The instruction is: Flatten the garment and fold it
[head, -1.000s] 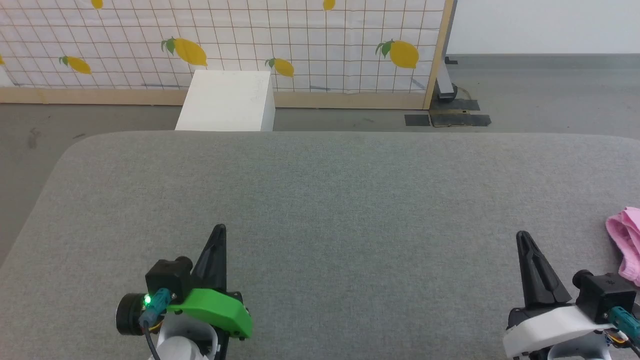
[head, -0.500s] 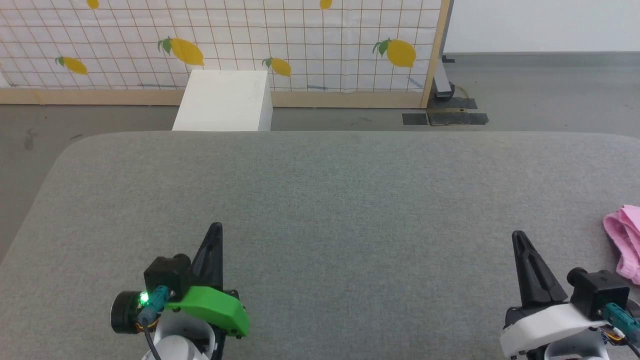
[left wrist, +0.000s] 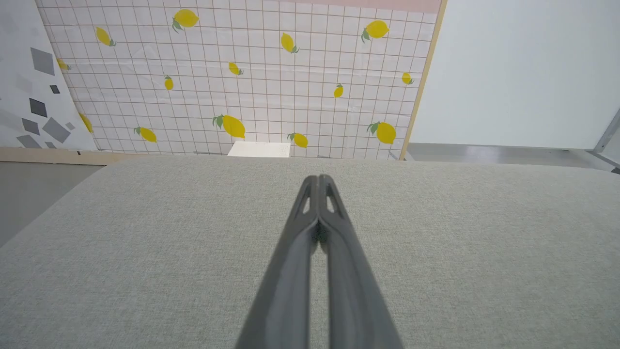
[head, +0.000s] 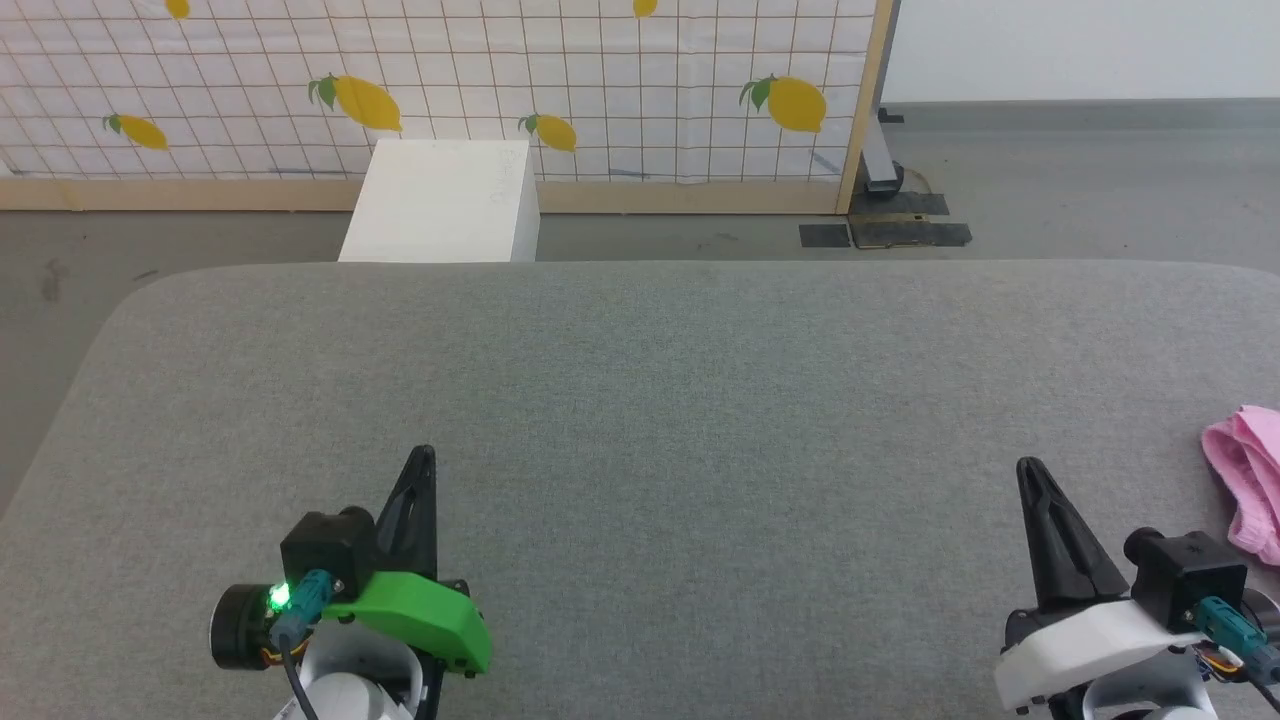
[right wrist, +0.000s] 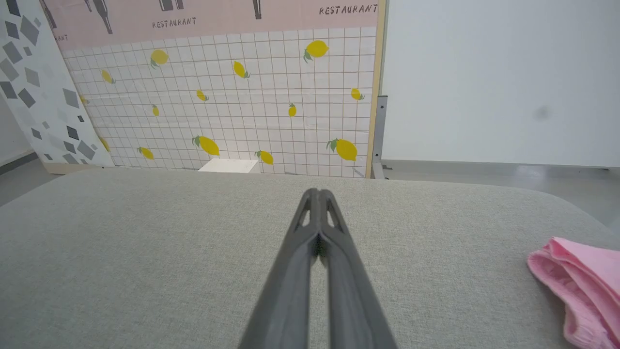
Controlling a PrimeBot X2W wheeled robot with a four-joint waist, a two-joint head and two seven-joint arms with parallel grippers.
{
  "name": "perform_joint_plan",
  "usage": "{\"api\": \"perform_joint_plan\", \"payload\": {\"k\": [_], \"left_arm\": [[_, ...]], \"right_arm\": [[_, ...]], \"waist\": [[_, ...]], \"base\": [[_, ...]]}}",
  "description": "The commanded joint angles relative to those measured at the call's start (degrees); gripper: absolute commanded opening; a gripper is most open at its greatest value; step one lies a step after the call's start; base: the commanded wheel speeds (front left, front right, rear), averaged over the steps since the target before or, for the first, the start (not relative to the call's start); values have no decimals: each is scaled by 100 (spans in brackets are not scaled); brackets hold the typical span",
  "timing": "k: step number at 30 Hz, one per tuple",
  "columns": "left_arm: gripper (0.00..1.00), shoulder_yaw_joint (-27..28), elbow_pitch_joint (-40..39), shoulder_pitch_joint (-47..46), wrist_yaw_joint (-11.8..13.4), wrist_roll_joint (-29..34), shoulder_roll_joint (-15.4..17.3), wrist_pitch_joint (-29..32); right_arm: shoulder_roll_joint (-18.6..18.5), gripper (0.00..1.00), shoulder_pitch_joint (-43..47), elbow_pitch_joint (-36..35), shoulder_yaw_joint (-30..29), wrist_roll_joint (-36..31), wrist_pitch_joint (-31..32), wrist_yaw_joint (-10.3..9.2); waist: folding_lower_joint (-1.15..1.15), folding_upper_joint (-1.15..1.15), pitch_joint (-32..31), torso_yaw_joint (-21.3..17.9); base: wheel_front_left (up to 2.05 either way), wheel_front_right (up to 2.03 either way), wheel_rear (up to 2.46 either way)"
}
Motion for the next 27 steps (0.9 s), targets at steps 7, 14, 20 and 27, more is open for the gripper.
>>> {"api": "perform_joint_plan", "payload": {"k": [7, 14, 20, 27], "left_arm": [[0, 58, -114, 128, 52, 151, -13, 112], [0, 98, -194, 156, 68, 218, -15, 194], [0, 134, -264, 180, 83, 278, -16, 266], [0, 173, -343, 207, 98, 344, -17, 346]], "right_arm": [[6, 0, -122, 19, 32, -99, 67, -4], [7, 0, -148, 23, 53, -147, 112, -4], [8, 0, -172, 26, 71, -189, 151, -5], [9, 0, -198, 29, 91, -236, 195, -5]], "waist": [[0, 0, 8, -20], [0, 0, 15, -40], [0, 0, 21, -57], [0, 0, 28, -76]], "base": [[0, 0, 0], [0, 0, 0], [0, 0, 0], [0, 0, 0]]}}
